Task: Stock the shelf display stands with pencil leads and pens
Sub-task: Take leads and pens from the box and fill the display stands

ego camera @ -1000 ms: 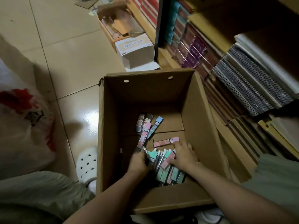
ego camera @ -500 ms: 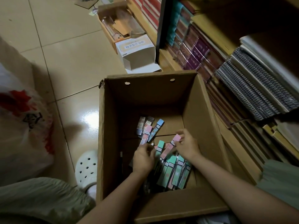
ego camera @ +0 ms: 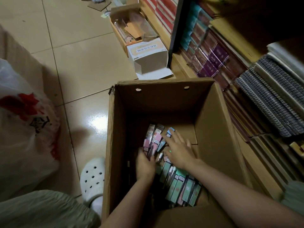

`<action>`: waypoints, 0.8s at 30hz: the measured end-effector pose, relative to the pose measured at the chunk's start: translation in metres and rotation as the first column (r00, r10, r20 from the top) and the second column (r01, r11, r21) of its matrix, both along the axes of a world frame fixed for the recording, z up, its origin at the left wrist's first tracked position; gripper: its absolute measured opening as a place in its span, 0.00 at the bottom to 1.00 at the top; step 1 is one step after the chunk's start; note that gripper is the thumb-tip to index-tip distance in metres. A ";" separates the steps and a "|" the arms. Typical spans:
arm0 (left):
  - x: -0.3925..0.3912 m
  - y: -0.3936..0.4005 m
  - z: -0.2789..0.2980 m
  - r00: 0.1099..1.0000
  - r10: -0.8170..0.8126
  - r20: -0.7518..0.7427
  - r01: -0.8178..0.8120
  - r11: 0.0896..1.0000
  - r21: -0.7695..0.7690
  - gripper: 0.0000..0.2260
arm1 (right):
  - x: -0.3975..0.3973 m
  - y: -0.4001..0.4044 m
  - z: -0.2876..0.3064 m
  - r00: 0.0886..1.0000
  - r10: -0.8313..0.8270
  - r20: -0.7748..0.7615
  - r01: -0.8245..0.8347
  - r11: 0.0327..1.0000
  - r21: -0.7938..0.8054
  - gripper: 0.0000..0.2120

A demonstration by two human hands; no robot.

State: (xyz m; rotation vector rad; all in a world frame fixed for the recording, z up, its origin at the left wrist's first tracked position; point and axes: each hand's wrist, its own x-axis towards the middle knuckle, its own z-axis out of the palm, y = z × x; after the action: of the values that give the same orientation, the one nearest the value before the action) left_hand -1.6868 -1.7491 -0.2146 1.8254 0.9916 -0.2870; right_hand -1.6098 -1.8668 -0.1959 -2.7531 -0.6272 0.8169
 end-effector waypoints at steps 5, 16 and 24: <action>-0.015 -0.003 -0.014 0.995 0.013 -0.103 -0.018 0.999 -0.048 0.27 | 0.018 0.038 -0.024 0.968 0.248 0.038 -0.243 0.965 -0.101 0.24; -0.006 -0.006 -0.014 0.997 0.044 -0.062 -0.050 0.994 -0.096 0.21 | 0.008 -0.009 -0.038 0.991 0.123 0.057 -0.112 0.979 -0.168 0.25; 0.001 -0.006 -0.009 0.999 0.031 -0.016 -0.032 0.994 -0.100 0.19 | 0.008 -0.023 -0.019 0.994 -0.111 0.022 0.112 0.993 -0.030 0.23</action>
State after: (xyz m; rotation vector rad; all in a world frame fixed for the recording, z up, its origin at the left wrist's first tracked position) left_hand -1.6855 -1.7548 -0.2233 1.7177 0.9978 -0.3248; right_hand -1.6015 -1.8898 -0.2151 -2.7983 -0.4631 0.7807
